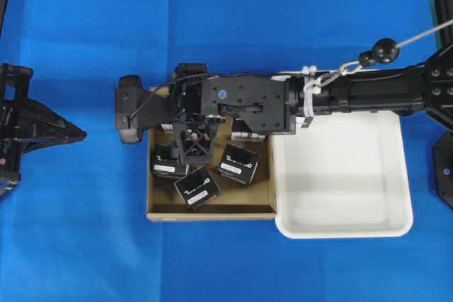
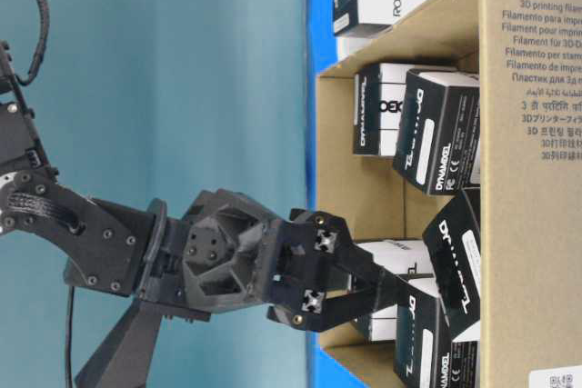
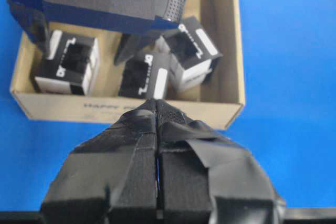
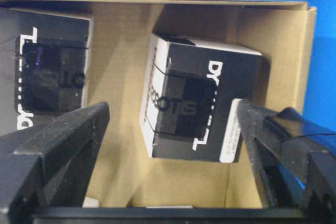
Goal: Pick a box that is randomly placed inside the cardboard box.
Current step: 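Close the right gripper on the box's sides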
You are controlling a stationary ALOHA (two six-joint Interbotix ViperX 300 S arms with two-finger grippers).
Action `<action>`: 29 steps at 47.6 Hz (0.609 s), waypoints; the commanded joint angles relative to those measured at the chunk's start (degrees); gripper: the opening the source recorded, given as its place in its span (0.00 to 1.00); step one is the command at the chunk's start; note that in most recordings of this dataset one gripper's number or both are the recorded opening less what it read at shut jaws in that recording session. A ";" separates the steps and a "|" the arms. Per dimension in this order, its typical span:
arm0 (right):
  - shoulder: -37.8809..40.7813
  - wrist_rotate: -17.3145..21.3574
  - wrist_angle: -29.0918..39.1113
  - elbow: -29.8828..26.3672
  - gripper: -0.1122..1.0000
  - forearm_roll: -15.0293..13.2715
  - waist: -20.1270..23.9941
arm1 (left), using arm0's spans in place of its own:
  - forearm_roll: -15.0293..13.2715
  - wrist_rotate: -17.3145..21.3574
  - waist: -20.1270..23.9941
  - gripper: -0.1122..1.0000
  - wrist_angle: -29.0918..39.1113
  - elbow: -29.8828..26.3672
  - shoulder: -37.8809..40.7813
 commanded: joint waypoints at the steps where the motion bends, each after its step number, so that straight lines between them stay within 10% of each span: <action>1: -0.79 0.09 -0.18 -0.26 0.99 -0.35 -0.44 | 0.18 -0.09 -0.09 0.04 -0.44 -1.41 0.18; 29: -0.44 0.26 -1.32 0.35 0.99 -1.93 -1.76 | 0.18 -0.09 -0.09 0.04 -0.44 -1.32 0.18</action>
